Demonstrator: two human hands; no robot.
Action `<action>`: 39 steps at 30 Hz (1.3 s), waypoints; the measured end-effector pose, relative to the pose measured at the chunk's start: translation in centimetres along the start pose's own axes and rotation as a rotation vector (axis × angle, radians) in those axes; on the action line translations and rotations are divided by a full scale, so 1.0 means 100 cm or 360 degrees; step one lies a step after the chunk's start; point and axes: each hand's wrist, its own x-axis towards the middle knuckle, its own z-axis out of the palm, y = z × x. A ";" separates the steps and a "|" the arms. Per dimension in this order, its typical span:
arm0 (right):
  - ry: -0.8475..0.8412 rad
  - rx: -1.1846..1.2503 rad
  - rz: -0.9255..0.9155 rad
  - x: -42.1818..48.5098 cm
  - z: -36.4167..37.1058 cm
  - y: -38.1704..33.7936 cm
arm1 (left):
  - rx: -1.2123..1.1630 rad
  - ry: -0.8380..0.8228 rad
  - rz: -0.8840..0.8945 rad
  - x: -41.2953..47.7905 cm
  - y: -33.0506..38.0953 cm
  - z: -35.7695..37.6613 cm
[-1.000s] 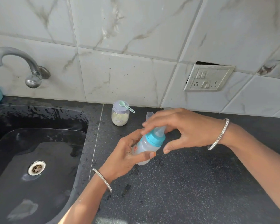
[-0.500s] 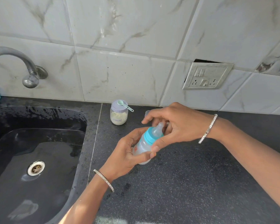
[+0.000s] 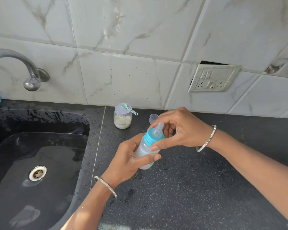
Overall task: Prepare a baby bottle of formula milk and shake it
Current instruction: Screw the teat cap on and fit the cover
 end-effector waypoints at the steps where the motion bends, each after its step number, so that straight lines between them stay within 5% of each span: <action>1: 0.0061 -0.0024 -0.0012 0.000 0.004 0.001 | 0.0045 0.0045 0.0016 0.000 -0.001 0.000; 11: 0.0419 -0.0080 0.0149 -0.007 0.040 0.012 | 0.0567 0.0384 0.0166 -0.004 -0.009 0.001; 25: 0.0474 -0.0239 -0.0221 0.002 0.046 0.005 | 0.0127 -0.0139 0.0016 0.000 0.005 0.009; 39: 0.0919 -0.0294 0.0128 -0.003 0.072 0.002 | 0.0225 0.0162 0.0080 -0.002 -0.010 0.017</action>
